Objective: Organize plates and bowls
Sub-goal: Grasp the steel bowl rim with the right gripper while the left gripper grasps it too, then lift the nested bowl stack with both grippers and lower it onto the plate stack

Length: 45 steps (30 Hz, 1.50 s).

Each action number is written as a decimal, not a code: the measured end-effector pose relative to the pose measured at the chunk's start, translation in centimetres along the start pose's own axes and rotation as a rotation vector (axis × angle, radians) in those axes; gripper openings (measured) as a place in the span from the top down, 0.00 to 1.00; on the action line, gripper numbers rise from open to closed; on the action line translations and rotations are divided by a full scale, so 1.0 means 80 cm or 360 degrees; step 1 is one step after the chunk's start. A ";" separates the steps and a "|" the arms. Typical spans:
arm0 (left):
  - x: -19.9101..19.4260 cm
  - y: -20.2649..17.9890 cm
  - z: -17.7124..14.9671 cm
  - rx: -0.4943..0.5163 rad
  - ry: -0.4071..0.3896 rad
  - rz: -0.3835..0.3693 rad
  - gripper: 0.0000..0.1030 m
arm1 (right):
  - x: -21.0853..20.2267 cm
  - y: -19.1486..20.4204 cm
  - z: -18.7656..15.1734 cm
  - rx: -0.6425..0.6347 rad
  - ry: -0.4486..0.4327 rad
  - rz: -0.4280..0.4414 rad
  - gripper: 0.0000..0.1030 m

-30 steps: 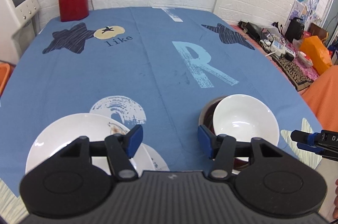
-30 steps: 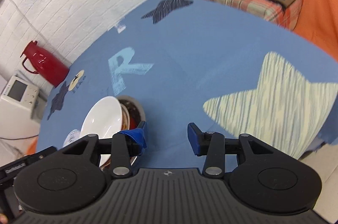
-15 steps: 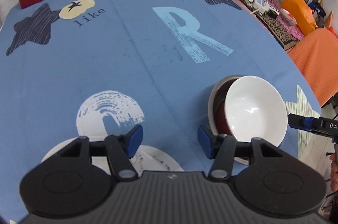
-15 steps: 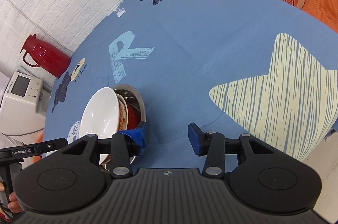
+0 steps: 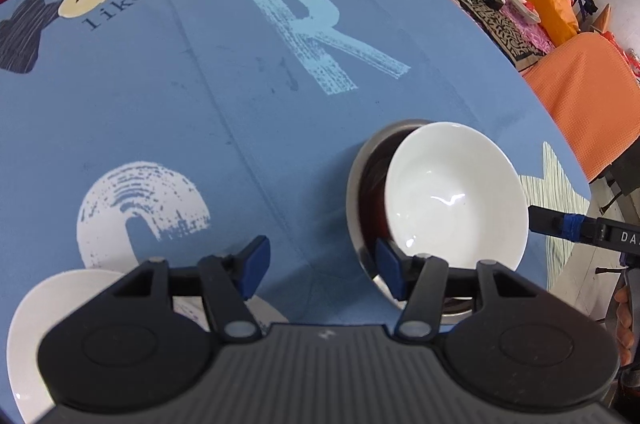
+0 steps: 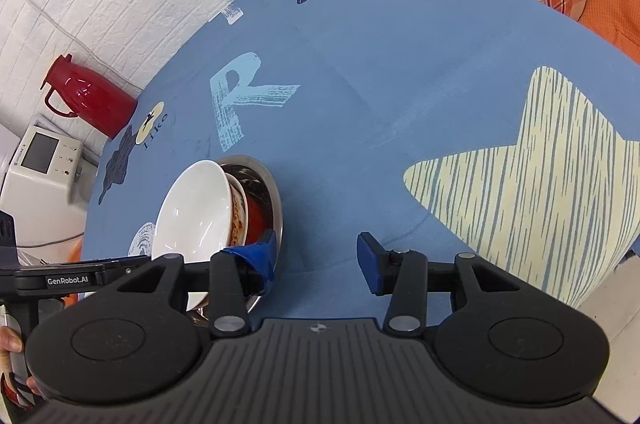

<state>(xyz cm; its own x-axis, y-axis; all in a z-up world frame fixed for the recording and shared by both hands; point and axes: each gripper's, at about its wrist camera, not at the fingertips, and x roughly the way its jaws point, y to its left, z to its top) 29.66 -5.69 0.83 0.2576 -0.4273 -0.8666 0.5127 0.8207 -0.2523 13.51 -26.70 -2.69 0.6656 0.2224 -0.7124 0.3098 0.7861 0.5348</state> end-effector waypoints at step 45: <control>0.013 0.001 -0.006 -0.0046 -0.0021 0.0019 0.41 | 0.059 0.034 0.040 -0.0393 0.0306 -0.0132 0.58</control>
<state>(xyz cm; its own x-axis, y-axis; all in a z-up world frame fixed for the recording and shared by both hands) 29.54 -5.88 -0.32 0.2745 -0.4223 -0.8639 0.4859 0.8362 -0.2544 19.70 -25.37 -3.13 0.4972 0.2382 -0.8343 0.1676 0.9171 0.3618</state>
